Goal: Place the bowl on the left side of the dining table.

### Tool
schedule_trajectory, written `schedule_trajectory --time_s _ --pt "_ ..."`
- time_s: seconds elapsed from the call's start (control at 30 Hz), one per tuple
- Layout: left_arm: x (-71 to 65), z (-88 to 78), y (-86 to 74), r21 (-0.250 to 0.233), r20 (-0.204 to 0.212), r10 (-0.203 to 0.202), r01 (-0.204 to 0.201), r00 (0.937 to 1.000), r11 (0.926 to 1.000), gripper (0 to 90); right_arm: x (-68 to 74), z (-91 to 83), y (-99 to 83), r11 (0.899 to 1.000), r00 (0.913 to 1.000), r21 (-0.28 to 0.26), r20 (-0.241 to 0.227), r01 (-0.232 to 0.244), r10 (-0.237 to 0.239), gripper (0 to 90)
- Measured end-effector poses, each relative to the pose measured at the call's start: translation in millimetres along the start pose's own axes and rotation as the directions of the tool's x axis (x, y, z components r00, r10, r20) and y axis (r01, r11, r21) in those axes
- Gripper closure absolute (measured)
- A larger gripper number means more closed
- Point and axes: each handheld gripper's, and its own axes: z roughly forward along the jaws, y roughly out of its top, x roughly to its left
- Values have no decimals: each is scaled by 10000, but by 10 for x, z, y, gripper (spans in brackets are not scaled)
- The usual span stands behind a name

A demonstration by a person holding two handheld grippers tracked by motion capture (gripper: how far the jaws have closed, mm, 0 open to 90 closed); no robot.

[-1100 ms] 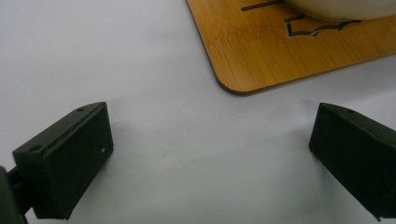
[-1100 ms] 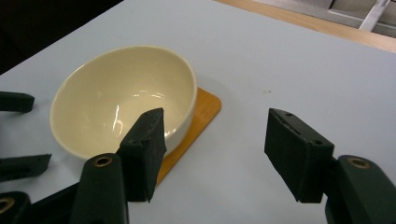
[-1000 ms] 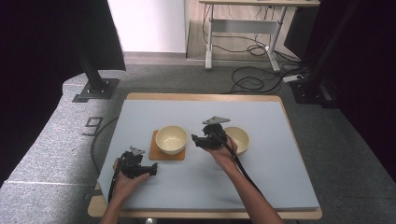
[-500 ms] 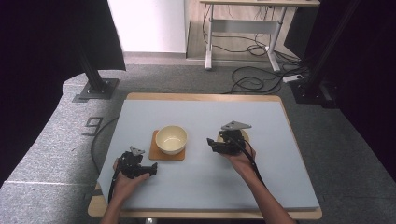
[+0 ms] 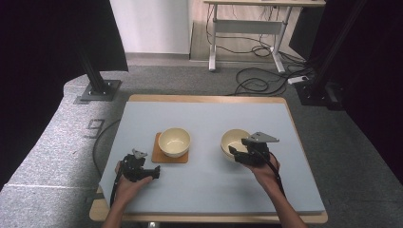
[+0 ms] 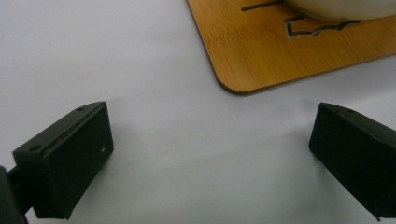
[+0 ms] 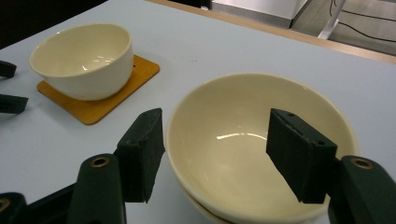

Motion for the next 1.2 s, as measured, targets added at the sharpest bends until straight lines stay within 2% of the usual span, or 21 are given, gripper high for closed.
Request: schedule_trajectory --time_s 0.17,0.3,0.57,0.8,1.2 --pt "0 0 -1 1 2 -3 3 10000 10000 0 -65 -119 -102 9997 10000 -220 -14 -64 63 365" --pt "0 0 -1 -4 -1 -6 6 10000 10000 0 -126 -211 -188 9997 9995 -222 305 -62 69 366" --pt "-2 -1 -1 -3 -4 -10 10 10000 10000 0 -239 -340 -403 9993 9982 -223 514 -292 303 366" --pt "-2 -2 -2 -1 -12 -13 13 10000 10000 0 -344 -385 -600 9990 9972 -25 592 -451 451 365" --pt "-2 -2 -1 3 -12 -14 14 10000 10000 0 -410 -386 -684 9985 9965 72 653 -534 528 353"
